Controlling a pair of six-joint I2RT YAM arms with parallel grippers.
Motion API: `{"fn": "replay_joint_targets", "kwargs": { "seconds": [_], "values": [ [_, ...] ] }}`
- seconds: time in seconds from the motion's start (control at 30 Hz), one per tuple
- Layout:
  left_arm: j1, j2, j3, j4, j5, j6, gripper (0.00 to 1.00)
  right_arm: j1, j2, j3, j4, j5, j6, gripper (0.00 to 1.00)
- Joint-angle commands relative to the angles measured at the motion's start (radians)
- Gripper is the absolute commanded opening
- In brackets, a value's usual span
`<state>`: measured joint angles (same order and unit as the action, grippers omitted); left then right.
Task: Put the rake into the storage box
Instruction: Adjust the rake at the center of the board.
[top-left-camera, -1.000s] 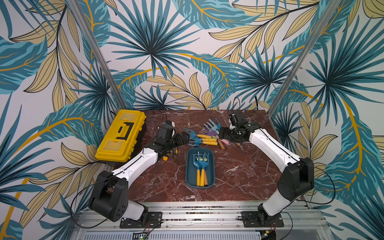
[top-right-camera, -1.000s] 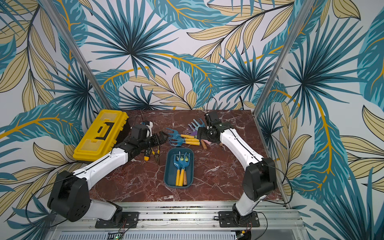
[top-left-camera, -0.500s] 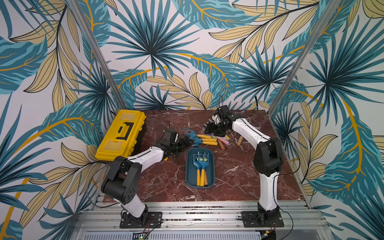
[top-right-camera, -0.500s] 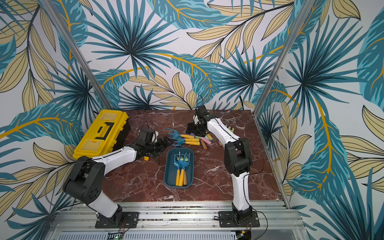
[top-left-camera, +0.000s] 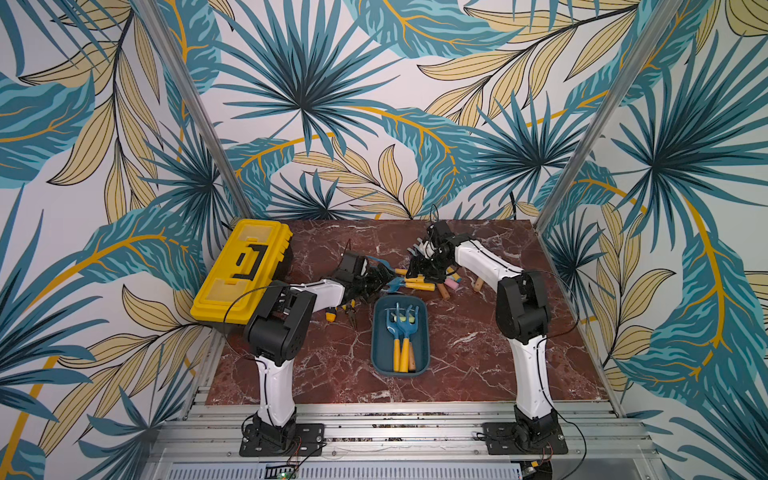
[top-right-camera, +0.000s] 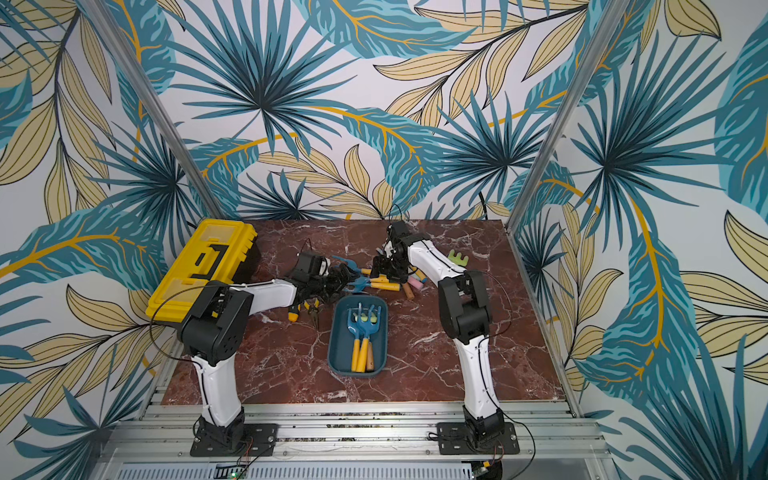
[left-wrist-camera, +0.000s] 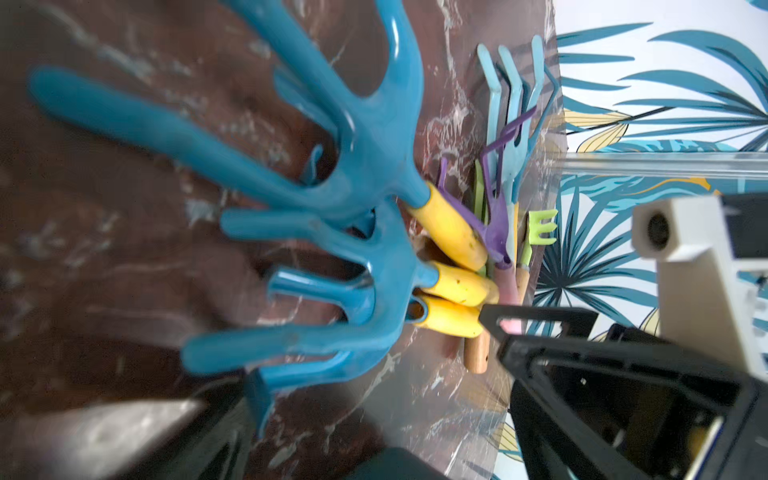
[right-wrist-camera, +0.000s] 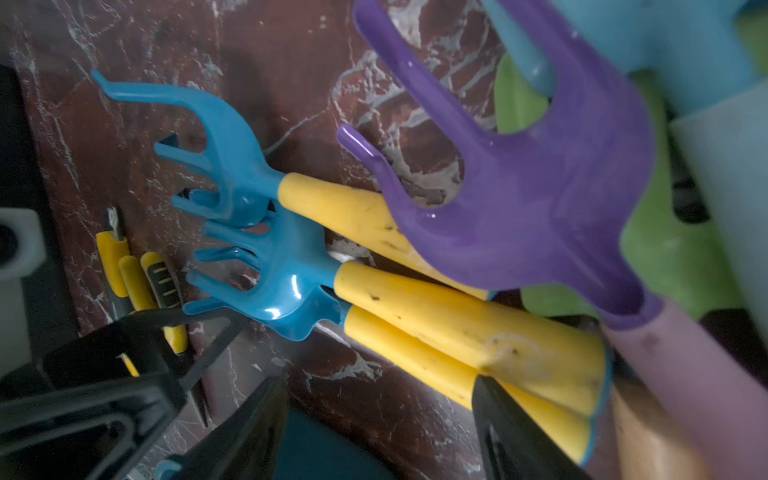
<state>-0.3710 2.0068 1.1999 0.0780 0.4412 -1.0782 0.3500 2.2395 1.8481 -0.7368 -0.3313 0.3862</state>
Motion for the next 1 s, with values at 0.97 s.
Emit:
{"fn": "replay_joint_targets", "kwargs": {
  "seconds": [0.97],
  "values": [
    [0.067, -0.310, 0.123, -0.406, -0.181, 0.400, 1.00, 0.019, -0.044, 0.102, -0.097, 0.217, -0.222, 0.60]
  ]
}}
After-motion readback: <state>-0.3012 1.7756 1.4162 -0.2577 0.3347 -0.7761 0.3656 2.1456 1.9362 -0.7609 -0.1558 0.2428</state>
